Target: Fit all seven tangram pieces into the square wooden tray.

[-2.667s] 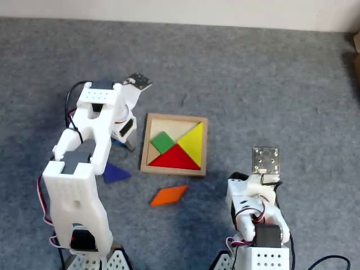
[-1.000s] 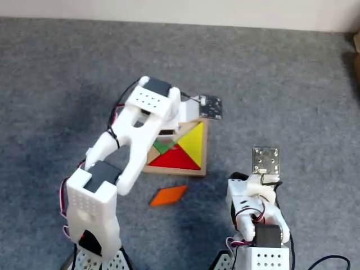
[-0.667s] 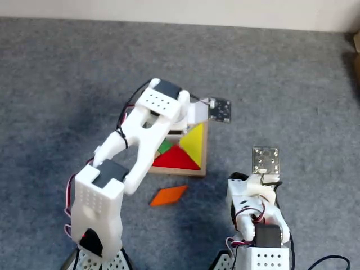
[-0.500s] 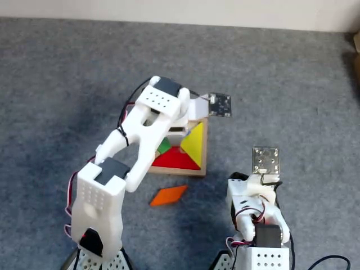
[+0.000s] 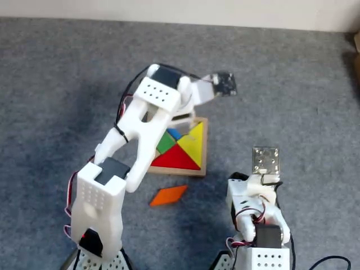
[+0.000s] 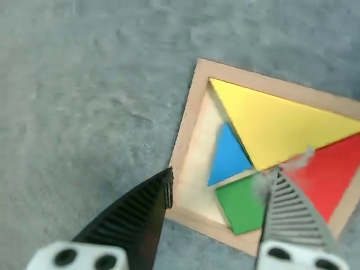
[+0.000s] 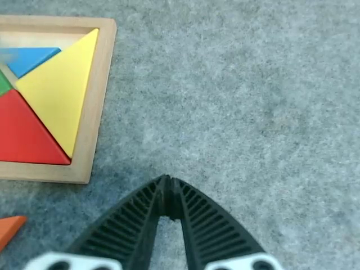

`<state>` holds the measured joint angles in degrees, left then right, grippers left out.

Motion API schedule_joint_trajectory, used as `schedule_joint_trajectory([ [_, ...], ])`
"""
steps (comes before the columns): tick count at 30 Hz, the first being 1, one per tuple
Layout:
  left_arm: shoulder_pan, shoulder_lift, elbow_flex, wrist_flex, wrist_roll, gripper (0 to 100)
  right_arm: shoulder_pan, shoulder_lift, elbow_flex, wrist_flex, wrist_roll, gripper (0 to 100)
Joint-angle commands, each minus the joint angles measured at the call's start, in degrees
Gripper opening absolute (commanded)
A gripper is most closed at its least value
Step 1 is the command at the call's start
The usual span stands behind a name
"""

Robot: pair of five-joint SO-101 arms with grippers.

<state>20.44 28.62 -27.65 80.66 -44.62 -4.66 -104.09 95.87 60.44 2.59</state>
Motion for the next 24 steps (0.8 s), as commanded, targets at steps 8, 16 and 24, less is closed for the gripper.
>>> schedule_joint_trajectory([
  [8, -4.1, 6.4, 0.0, -9.0, 14.6, 26, 0.8, -0.2, 5.9, -1.8, -0.5, 0.5],
  [16, -7.9, 7.8, 0.4, -8.8, 14.9, 26, 0.8, -0.2, 5.9, -1.8, -0.5, 0.5],
  [24, -9.2, 8.0, 0.5, -8.7, 16.9, 26, 0.8, -0.2, 5.9, -1.8, -0.5, 0.5],
])
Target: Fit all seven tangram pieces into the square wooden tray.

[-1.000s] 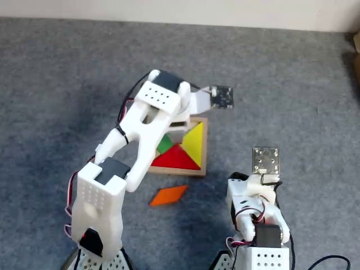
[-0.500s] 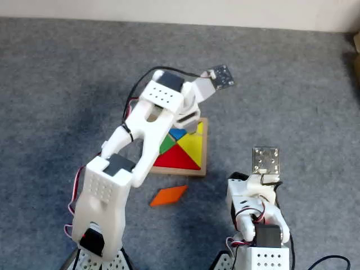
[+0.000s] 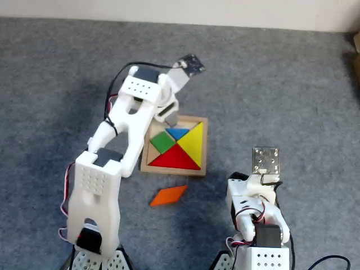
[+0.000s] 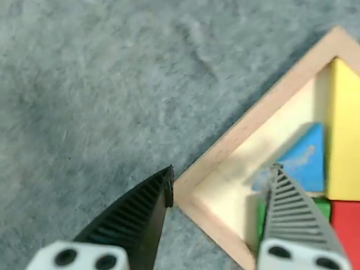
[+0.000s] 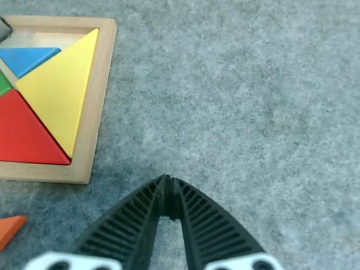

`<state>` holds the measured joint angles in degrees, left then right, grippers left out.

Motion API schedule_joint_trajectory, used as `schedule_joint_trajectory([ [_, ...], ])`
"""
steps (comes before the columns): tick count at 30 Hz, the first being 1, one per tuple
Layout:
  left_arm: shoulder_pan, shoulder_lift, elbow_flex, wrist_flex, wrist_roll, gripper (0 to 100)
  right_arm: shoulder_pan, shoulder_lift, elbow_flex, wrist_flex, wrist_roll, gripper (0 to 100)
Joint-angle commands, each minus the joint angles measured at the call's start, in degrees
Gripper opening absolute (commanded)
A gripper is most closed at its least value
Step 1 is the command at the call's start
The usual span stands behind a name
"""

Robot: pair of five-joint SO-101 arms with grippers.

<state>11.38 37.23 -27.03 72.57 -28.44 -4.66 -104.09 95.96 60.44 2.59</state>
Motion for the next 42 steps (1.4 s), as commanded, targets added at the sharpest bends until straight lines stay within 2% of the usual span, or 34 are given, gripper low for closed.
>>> schedule_joint_trajectory([
  [1, 0.0, -0.7, -0.1, -0.6, 0.8, 26, 0.8, -0.2, 5.8, -1.8, -0.5, 0.5],
  [8, 2.1, -0.5, 0.0, -0.8, 2.2, 26, 0.8, -0.2, 5.8, -1.8, -0.5, 0.5],
  [20, 1.2, -1.2, 8.6, -0.5, 1.9, 26, 0.8, -0.2, 5.8, -1.8, -0.5, 0.5],
  [27, 1.0, -7.4, 8.2, 5.6, 1.9, 26, 0.8, -0.2, 5.8, -1.8, -0.5, 0.5],
  [36, 4.5, -17.8, 8.7, 16.6, 2.2, 26, 0.8, -0.2, 5.8, -1.8, -0.5, 0.5],
  [42, 8.7, -23.7, 19.1, 17.3, 2.3, 26, 0.8, -0.2, 5.8, -1.8, -0.5, 0.5],
])
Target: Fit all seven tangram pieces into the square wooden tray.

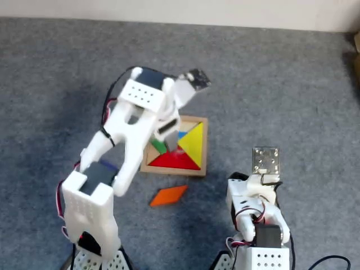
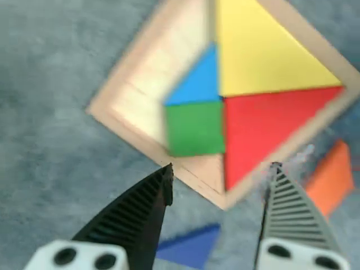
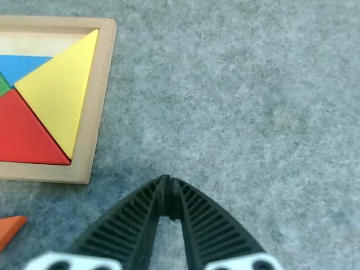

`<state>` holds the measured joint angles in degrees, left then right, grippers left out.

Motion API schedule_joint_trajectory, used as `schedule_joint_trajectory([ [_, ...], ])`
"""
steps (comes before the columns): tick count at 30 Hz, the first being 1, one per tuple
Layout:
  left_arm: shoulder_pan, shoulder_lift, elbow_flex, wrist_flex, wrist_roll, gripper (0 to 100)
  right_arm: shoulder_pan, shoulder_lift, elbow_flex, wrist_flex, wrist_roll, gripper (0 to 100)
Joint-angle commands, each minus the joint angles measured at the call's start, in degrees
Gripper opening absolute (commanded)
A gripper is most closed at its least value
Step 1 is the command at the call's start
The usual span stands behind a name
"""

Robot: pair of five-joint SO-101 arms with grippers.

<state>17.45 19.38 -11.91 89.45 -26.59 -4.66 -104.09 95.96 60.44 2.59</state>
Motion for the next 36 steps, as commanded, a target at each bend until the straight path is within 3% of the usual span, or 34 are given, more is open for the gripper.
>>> schedule_joint_trajectory([
  [1, 3.3, -7.5, 6.5, 0.4, 0.4, 26, 0.8, -0.2, 5.8, -1.8, -0.5, 0.5],
  [11, 6.7, -25.4, 37.2, -15.0, 0.5, 26, 2.4, -0.3, 5.8, -1.9, -0.5, 0.5],
  [17, 8.4, -28.4, 48.8, -25.0, 3.1, 26, 2.4, -0.3, 5.8, -1.9, -0.5, 0.5],
  [24, 8.5, -22.2, 50.9, -29.5, 3.1, 26, 2.4, -0.3, 5.8, -1.9, -0.5, 0.5],
  [36, 10.9, -21.1, 47.8, -28.1, 3.3, 26, 2.4, -0.3, 5.8, -1.9, -0.5, 0.5],
])
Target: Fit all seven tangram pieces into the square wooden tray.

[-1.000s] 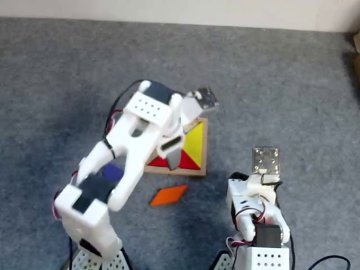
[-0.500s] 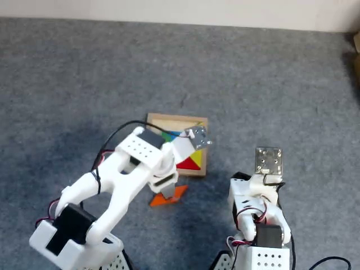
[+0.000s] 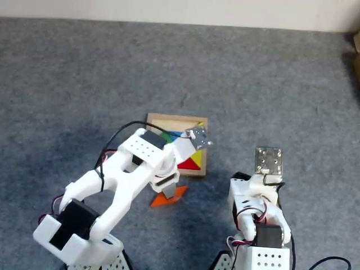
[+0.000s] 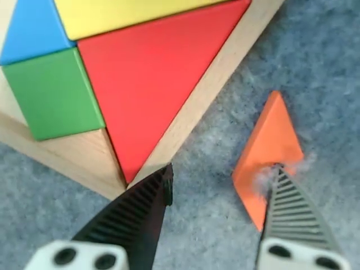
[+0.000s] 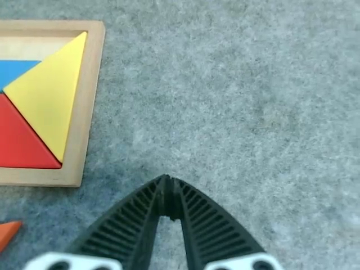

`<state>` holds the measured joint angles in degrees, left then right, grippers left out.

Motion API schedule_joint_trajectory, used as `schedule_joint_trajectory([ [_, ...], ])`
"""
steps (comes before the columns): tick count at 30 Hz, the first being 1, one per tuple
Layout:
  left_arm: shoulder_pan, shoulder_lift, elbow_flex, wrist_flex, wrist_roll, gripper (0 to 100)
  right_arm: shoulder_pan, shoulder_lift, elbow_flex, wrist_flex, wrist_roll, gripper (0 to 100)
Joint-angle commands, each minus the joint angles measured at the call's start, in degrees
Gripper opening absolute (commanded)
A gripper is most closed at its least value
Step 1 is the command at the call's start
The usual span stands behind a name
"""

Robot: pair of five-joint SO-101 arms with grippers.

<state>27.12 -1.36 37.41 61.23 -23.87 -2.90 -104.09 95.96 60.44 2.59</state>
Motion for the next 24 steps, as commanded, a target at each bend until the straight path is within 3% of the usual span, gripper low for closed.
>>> schedule_joint_trajectory([
  [1, 1.1, -1.1, -1.7, 0.1, 0.6, 26, 0.7, -0.3, 5.8, -1.9, -0.5, 0.5],
  [9, 4.7, -4.8, 0.0, 3.2, 0.7, 26, 0.7, -0.3, 5.8, -1.9, -0.5, 0.5],
  [24, 4.0, -4.6, 5.2, -3.2, 0.6, 26, 0.7, -0.3, 5.8, -1.9, -0.5, 0.5],
])
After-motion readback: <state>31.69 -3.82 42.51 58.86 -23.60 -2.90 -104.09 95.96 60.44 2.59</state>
